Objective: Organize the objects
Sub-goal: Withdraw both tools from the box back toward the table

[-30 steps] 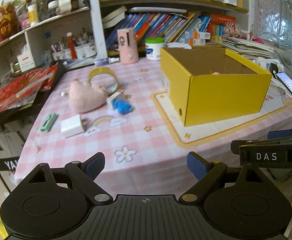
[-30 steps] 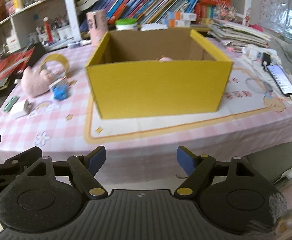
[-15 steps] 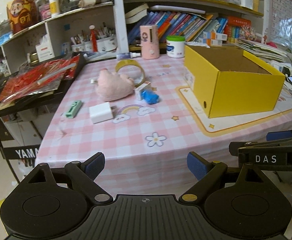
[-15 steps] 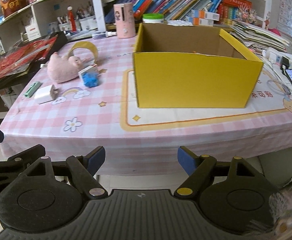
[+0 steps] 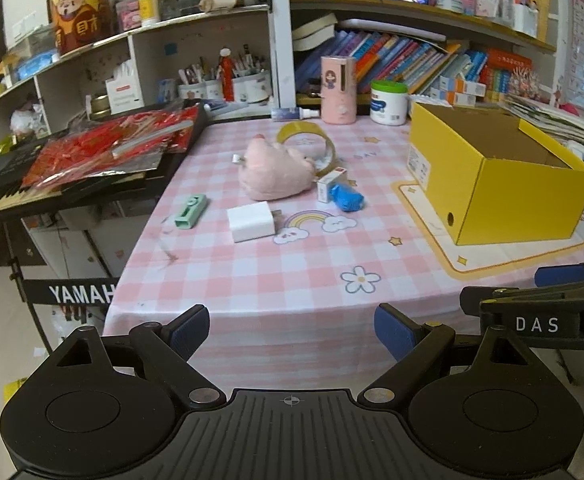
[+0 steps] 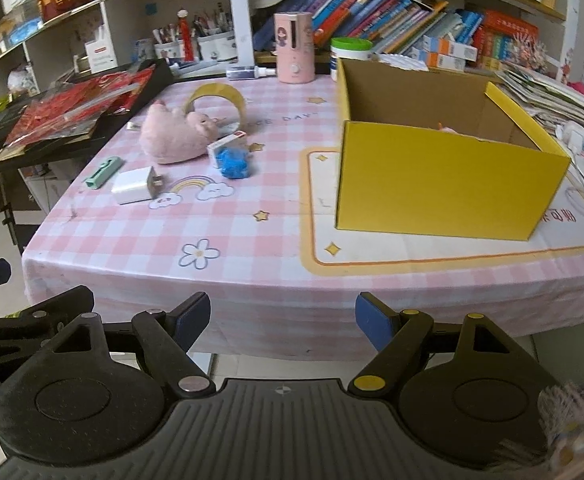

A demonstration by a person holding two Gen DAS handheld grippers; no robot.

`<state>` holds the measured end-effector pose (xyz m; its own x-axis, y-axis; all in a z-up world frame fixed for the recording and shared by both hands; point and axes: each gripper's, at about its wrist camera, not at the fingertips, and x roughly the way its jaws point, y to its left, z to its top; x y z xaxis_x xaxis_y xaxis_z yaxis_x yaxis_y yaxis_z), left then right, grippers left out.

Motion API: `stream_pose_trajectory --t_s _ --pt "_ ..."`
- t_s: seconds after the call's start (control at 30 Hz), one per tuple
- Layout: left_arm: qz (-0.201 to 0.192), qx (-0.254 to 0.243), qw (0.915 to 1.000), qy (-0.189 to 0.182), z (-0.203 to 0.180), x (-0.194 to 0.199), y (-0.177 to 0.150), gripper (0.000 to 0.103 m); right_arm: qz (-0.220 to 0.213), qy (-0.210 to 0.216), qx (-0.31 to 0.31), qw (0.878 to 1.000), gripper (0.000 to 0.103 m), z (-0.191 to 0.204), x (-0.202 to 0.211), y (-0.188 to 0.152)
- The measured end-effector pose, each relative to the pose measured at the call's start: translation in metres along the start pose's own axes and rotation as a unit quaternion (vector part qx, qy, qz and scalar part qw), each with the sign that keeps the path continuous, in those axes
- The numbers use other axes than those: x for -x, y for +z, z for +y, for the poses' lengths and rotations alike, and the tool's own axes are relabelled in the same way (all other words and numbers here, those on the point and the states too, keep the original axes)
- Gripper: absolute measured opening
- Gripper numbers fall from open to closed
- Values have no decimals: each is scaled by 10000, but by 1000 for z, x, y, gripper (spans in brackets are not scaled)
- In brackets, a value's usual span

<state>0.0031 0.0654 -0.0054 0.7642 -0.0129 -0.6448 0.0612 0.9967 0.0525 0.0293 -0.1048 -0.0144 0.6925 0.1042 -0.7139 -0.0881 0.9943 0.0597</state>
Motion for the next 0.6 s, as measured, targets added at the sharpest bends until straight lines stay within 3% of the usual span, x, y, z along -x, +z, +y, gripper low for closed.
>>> stream_pose_trajectory --t_s 0.6 --pt "50 271 9991 314 14 -33 22 92 40 262 295 9992 79 12 -39 33"
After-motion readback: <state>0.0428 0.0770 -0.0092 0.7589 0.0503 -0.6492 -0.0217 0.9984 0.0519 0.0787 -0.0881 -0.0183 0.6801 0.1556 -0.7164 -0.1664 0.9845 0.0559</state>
